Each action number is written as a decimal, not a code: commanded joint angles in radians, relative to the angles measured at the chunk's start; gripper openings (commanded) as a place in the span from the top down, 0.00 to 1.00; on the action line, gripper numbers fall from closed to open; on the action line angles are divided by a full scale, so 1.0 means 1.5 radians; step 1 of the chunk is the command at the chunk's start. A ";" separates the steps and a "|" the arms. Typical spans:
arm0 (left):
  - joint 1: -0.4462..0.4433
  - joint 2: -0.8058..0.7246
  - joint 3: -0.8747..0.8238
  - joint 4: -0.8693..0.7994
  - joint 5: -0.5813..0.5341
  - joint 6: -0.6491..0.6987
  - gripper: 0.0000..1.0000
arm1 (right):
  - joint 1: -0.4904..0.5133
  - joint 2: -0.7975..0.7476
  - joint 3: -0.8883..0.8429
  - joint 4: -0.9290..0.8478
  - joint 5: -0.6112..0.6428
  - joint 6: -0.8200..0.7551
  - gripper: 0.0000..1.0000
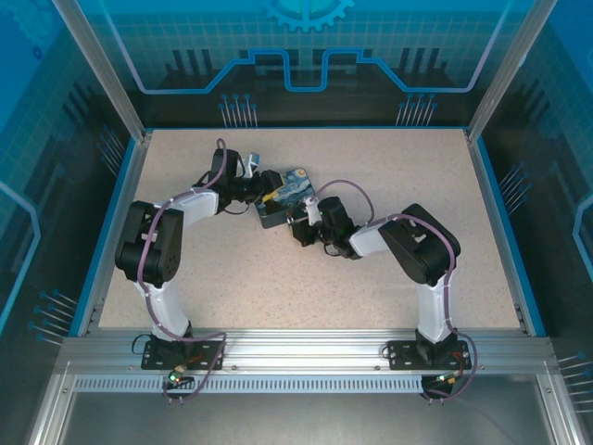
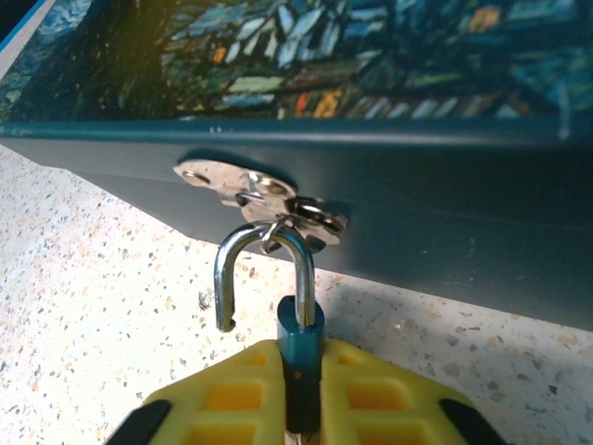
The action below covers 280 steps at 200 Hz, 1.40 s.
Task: Unlock the padlock with the key
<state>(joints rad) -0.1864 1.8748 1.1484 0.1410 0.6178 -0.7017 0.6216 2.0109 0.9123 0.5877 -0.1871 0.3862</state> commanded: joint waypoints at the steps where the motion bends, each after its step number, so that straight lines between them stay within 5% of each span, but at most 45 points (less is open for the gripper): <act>1: -0.007 -0.002 -0.018 -0.020 -0.001 -0.001 0.46 | 0.006 -0.002 -0.008 0.003 0.008 0.005 0.94; 125: -0.073 -0.069 -0.114 0.020 -0.055 -0.035 0.46 | 0.016 -0.109 -0.011 -0.192 0.260 0.215 1.00; 280: -0.116 -0.089 -0.190 0.033 -0.077 -0.047 0.46 | -0.035 -0.083 0.017 -0.107 0.271 0.312 1.00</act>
<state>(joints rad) -0.3531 1.7267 0.9195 0.2958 0.5270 -0.7612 0.6014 1.8690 0.9039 0.3763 0.1555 0.8059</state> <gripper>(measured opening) 0.541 0.066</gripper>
